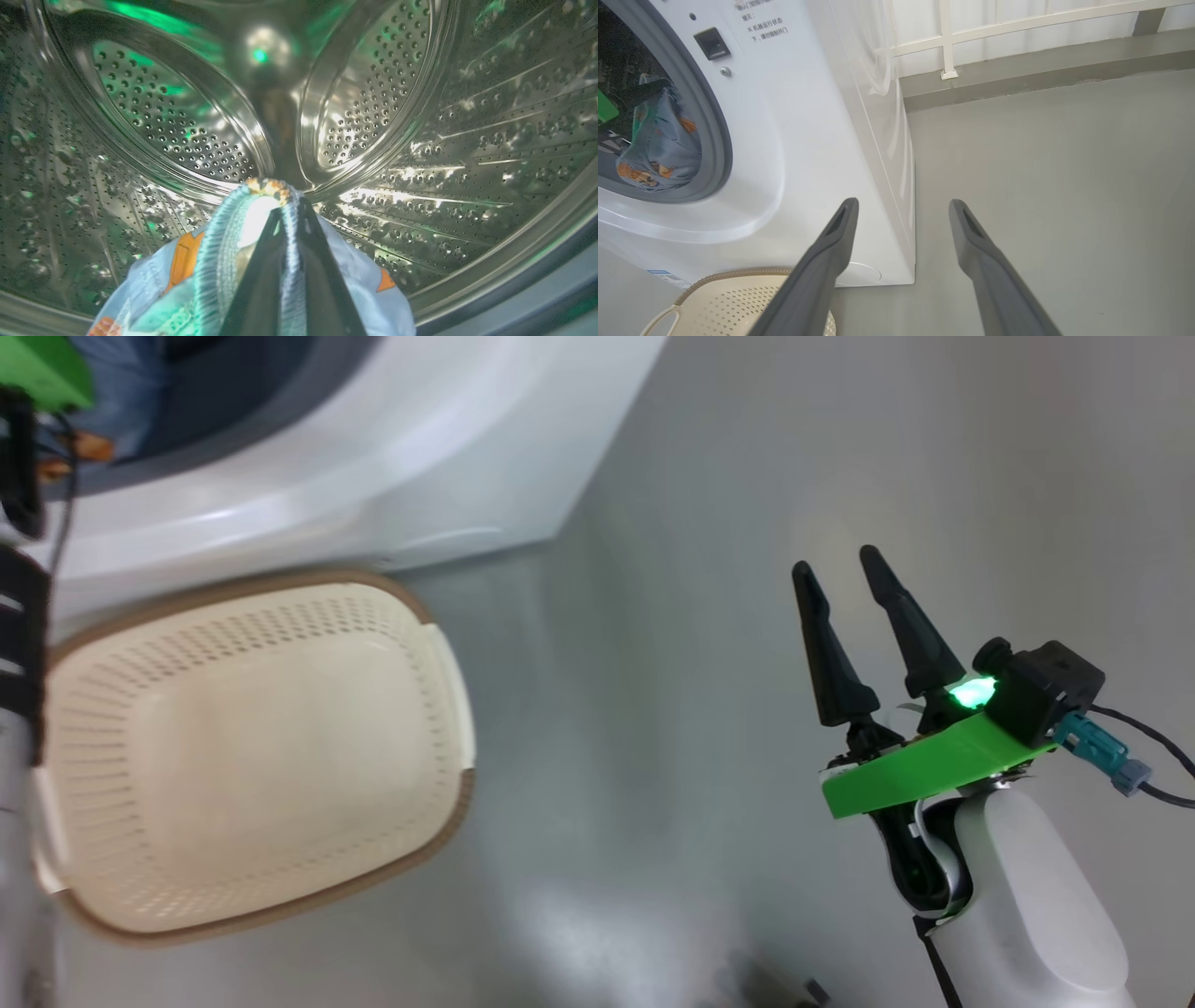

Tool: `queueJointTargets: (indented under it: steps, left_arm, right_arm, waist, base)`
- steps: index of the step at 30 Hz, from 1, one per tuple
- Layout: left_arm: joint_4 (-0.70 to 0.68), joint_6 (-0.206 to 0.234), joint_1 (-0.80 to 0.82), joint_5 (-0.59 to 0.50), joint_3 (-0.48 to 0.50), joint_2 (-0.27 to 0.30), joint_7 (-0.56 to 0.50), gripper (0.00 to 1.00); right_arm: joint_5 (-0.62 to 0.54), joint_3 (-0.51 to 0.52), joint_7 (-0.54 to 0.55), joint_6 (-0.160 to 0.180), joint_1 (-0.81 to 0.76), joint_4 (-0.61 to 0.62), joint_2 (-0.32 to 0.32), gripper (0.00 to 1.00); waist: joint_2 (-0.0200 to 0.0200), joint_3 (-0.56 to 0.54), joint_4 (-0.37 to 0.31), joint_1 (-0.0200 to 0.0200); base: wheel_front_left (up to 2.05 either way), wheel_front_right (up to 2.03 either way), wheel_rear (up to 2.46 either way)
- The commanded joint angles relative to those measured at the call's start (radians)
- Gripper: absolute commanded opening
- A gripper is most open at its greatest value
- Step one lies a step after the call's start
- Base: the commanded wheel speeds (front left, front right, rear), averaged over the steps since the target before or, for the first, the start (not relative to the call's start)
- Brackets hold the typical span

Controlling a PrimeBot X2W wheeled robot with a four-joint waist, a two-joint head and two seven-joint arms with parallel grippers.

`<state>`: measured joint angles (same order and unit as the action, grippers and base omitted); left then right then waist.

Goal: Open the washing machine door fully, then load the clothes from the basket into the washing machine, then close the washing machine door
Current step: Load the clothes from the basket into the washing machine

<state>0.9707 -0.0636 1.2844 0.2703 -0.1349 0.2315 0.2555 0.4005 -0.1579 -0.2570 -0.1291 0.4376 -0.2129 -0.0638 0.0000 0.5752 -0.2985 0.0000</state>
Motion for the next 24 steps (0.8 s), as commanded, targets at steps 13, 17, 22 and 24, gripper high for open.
queueJointTargets:
  steps: [13, 17, 22, 24]
  left_arm:
    - [-0.246, 0.036, 0.103, -0.077, 0.05, 0.094, 0.006, 0.45]
    - [-0.131, 0.054, 0.074, -0.07, 0.066, 0.076, 0.006, 1.0]
    - [-0.007, 0.062, 0.076, -0.064, 0.064, 0.051, 0.006, 1.0]
    - [0.006, 0.062, 0.07, -0.062, 0.066, 0.044, 0.006, 1.0]
  right_arm:
    - [0.044, -0.031, -0.005, -0.002, 0.007, 0.035, 0.013, 1.0]
    - [0.04, -0.038, -0.005, -0.002, 0.012, 0.028, 0.013, 1.0]
    - [0.026, -0.038, -0.005, -0.002, 0.017, 0.019, 0.013, 1.0]
    - [0.021, -0.039, -0.005, -0.002, 0.019, 0.016, 0.013, 1.0]
  waist:
    - [0.0, 0.147, -0.134, 0.0]
    - [0.0, 0.131, -0.113, 0.0]
    - [0.0, 0.102, -0.08, 0.0]
    - [0.0, 0.087, -0.069, 0.0]
  base:
    - [0.0, 0.0, 0.0]
    - [0.0, 0.0, 0.0]
    - [0.0, 0.0, 0.0]
    - [0.0, 0.0, 0.0]
